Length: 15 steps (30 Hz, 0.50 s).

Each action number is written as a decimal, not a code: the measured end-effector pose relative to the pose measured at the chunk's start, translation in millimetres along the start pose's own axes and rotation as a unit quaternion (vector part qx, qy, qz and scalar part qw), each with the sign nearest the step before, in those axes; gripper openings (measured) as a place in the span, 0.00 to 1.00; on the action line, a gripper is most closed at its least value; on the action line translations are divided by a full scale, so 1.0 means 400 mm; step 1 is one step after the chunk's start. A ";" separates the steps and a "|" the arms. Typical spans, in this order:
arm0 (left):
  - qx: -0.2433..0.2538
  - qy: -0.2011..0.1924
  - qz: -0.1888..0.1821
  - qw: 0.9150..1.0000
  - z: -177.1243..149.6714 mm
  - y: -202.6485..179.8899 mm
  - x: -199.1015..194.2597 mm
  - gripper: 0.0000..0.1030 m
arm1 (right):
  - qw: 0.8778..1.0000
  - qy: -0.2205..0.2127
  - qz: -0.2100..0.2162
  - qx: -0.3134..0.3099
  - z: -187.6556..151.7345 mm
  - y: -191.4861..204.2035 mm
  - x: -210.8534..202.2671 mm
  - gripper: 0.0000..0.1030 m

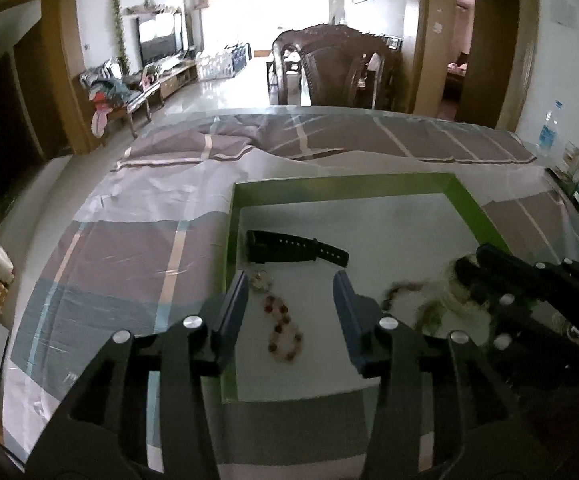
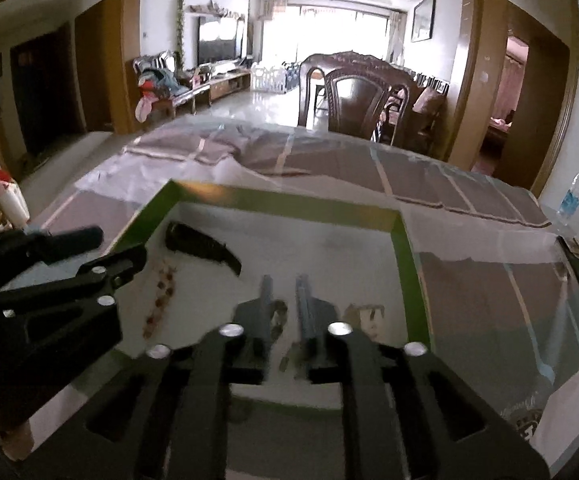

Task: Organize jewelry
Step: 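Carry both bracelets over the green box and open both grippers, then move the left gripper to the silver bangle while the right moves to the pink crystal bracelet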

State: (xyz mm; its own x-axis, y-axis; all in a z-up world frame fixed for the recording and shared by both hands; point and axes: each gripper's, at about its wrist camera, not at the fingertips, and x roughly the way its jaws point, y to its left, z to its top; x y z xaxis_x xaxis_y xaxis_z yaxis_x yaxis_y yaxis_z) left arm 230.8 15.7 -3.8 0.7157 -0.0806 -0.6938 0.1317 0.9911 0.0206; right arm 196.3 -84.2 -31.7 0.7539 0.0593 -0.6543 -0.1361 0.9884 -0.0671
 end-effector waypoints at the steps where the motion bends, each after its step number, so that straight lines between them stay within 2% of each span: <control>1: 0.008 0.000 -0.001 1.000 -0.012 -0.002 -0.017 0.43 | 1.000 -0.006 0.004 -0.001 -0.015 -0.001 -0.025 0.29; 4: 0.025 0.003 -0.005 1.000 -0.063 -0.005 -0.071 0.43 | 0.999 -0.004 0.031 -0.006 -0.074 -0.009 -0.095 0.29; 6: 0.047 0.017 -0.005 0.999 -0.127 -0.012 -0.101 0.43 | 0.999 0.022 0.047 -0.004 -0.145 -0.018 -0.125 0.29; 8: 0.062 0.034 -0.002 0.997 -0.189 -0.020 -0.113 0.43 | 0.997 0.055 0.048 -0.004 -0.209 -0.021 -0.124 0.29; 11: 0.063 0.060 -0.022 0.996 -0.279 -0.018 -0.114 0.44 | 0.993 0.101 0.067 -0.001 -0.291 -0.014 -0.106 0.29; 15: 0.052 0.074 -0.020 0.996 -0.334 -0.016 -0.099 0.49 | 0.990 0.122 0.065 -0.010 -0.345 0.011 -0.089 0.29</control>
State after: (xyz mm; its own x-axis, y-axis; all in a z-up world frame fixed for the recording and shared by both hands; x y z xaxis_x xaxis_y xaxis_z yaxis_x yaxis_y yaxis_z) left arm 109.8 26.7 -72.7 0.6006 -0.0959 -0.7938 0.2344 0.9703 0.0602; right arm 80.1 -101.2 -112.4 0.5521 0.1473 -0.8207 -0.2355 0.9717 0.0160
